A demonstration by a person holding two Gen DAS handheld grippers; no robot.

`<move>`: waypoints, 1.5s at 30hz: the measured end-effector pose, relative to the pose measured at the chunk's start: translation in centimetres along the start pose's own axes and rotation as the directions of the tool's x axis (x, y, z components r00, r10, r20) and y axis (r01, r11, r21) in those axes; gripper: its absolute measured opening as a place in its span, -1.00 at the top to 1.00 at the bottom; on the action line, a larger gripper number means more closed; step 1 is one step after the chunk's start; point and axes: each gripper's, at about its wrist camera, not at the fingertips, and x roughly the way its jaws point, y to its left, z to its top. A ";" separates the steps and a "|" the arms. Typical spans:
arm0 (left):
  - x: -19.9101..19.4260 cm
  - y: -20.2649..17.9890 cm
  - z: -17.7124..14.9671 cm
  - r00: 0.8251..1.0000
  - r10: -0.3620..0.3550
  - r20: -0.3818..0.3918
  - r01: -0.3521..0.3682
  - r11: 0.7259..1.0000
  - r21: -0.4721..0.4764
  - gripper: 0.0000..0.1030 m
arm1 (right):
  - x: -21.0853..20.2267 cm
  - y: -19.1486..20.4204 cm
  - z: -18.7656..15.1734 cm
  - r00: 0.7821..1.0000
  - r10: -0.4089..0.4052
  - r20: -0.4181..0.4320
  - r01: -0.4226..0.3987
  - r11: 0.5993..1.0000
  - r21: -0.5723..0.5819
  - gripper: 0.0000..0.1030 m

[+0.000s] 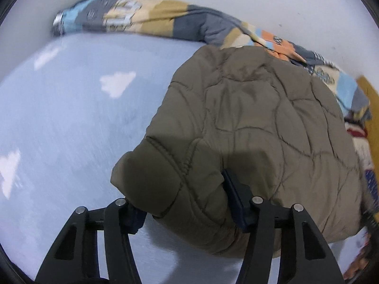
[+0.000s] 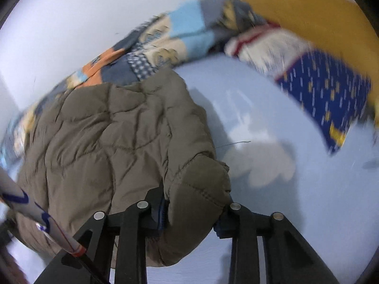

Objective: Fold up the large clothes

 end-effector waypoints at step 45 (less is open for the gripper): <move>-15.1 11.2 -16.0 0.995 -0.095 0.021 0.097 0.955 -0.281 -0.31 | -14.0 -15.1 -15.0 0.950 0.276 -0.145 -0.161 0.832 0.530 -0.28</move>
